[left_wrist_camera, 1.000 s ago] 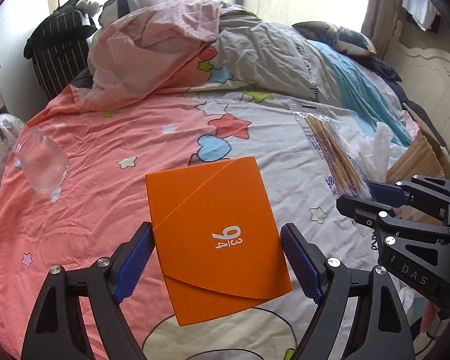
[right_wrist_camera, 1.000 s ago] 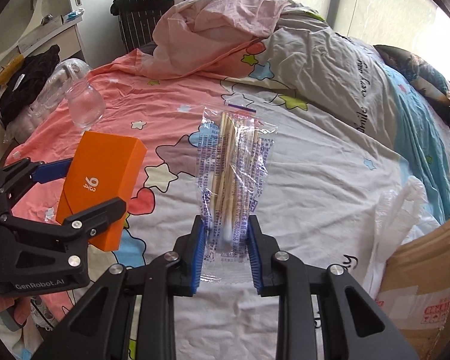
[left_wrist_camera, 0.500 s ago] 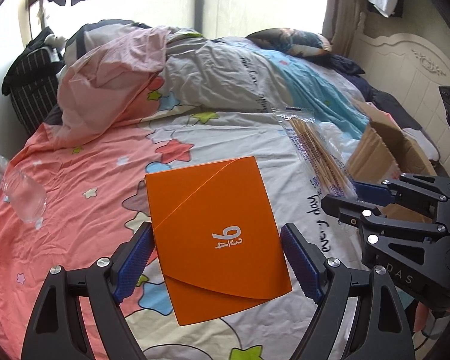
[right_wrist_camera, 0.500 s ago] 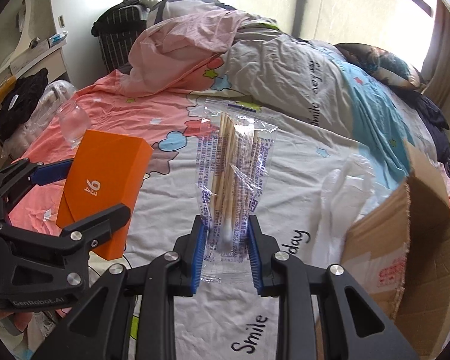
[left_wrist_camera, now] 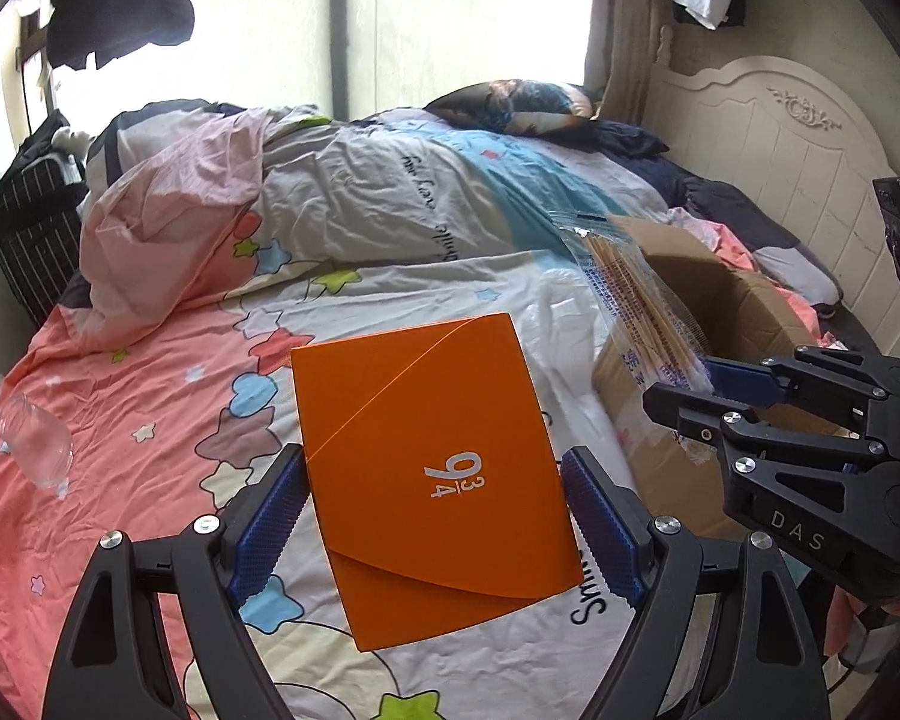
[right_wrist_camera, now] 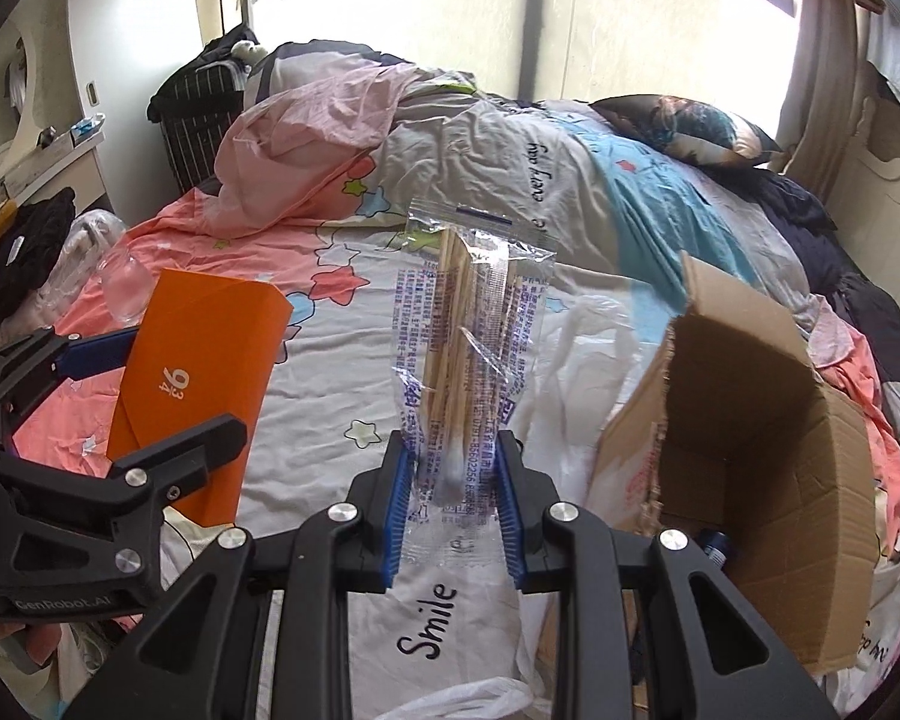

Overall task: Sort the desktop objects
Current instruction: 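Lift the cotton swab pack with the right tool and carry it over the box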

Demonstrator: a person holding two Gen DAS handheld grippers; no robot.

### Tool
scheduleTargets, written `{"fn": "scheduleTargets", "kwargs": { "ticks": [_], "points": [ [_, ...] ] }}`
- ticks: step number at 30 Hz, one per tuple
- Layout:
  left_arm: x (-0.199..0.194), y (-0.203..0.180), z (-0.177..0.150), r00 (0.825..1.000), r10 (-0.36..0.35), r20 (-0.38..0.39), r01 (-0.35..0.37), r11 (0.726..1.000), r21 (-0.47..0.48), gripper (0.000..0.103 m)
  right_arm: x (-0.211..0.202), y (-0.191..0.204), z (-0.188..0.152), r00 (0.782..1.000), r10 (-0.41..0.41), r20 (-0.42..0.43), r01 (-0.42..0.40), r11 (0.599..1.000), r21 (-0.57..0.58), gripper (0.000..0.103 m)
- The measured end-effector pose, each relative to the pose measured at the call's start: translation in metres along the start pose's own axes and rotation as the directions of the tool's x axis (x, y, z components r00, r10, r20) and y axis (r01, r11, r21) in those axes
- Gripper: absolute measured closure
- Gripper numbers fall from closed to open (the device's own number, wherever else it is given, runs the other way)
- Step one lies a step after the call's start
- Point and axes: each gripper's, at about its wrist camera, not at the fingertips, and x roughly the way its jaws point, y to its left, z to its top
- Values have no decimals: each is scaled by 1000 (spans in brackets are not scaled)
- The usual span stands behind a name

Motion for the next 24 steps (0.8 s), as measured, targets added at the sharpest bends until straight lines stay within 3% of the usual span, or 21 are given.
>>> {"fn": "scheduleTargets", "kwargs": {
  "ticks": [12, 24],
  "points": [
    [-12, -57, 8, 999, -42, 22, 40, 996, 78, 16, -33, -54, -26, 998, -63, 19, 61, 995, 79, 78],
    [3, -118, 14, 995, -101, 8, 99, 981, 169, 17, -31, -109, -59, 991, -122, -50, 129, 977, 168, 78]
  ]
}}
